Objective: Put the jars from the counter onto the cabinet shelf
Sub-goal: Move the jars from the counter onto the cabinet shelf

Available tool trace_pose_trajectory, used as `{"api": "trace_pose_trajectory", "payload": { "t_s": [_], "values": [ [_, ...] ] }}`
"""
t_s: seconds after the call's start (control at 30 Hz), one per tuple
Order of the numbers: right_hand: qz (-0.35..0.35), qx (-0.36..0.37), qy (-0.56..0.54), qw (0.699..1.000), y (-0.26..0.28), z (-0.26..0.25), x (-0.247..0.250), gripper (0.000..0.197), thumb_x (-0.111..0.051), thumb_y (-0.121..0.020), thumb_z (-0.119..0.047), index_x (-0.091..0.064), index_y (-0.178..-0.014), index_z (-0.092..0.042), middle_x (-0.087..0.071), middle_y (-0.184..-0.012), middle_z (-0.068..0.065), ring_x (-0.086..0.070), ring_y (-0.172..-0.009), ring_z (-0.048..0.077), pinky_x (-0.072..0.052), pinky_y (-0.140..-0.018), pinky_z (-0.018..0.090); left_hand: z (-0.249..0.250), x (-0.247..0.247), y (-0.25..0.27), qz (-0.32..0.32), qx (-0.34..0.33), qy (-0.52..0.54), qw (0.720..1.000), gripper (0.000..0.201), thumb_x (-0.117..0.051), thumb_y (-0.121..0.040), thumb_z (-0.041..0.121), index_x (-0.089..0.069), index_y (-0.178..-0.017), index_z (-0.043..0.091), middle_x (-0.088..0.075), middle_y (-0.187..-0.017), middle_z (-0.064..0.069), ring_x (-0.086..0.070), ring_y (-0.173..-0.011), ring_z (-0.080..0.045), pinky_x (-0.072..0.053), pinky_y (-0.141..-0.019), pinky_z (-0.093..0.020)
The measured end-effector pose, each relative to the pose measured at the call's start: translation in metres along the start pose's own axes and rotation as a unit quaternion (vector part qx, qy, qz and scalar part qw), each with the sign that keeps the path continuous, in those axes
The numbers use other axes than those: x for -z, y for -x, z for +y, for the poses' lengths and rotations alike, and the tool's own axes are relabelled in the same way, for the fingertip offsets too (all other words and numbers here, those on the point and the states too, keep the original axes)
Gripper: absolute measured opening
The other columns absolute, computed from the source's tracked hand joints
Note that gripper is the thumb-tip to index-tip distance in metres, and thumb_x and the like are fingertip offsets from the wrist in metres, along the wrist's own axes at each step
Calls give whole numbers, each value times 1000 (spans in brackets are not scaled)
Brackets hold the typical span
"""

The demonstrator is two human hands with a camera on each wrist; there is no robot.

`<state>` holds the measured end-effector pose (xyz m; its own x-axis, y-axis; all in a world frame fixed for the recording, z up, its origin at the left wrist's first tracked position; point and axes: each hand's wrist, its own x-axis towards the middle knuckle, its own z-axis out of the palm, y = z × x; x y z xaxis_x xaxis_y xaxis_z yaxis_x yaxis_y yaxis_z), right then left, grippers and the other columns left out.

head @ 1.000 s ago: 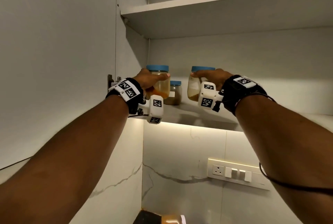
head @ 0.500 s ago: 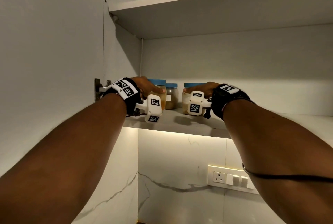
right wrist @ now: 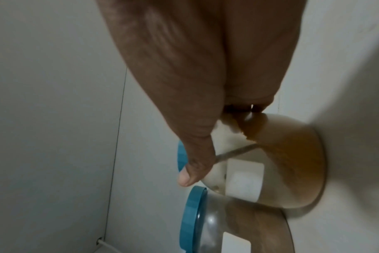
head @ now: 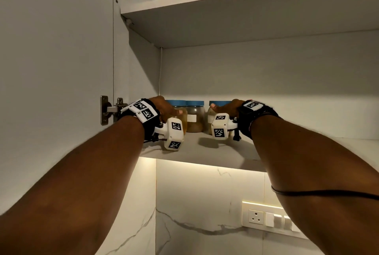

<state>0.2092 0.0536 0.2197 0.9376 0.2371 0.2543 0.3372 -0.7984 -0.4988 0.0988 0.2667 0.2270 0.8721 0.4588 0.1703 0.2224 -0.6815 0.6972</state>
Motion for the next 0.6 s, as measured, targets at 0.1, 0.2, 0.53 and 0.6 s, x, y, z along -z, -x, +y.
{"api": "trace_pose_trajectory", "payload": {
  "t_s": [0.1, 0.2, 0.53, 0.6],
  "values": [
    [0, 10, 7, 1000, -12, -1, -6, 76, -46, -83, -81, -64, -121, -17, -67, -111, 8, -61, -98, 29, -43, -87, 37, -3, 1, -10, -5, -3, 5, 1000, 43, -78, -83, 41, -65, -104, 5, -67, -88, -12, -61, -82, -26, -49, -85, -34],
    [6, 17, -28, 999, -22, -3, -15, 71, -50, -83, -79, -67, -112, -17, -70, -101, 7, -66, -98, 29, -49, -94, 39, -5, 0, -16, -5, -7, 8, 1000, 44, -77, -83, 42, -65, -103, 5, -69, -91, -11, -63, -85, -27, -50, -89, -38],
    [3, 27, -31, 999, -30, -2, -11, 67, -42, -84, -82, -60, -96, -19, -68, -91, 6, -65, -98, 32, -48, -93, 40, -2, 7, -8, -8, -20, 53, 998, 46, -80, -81, 38, -67, -107, 2, -65, -78, -11, -62, -74, -24, -54, -76, -38],
    [19, 33, -53, 998, -26, -2, 1, 66, -44, -85, -79, -64, -105, -20, -67, -111, 10, -63, -107, 34, -47, -95, 41, 2, 12, 2, -2, -17, 85, 996, 41, -84, -76, 36, -69, -94, 3, -66, -77, -11, -63, -68, -22, -53, -66, -34]
  ]
}}
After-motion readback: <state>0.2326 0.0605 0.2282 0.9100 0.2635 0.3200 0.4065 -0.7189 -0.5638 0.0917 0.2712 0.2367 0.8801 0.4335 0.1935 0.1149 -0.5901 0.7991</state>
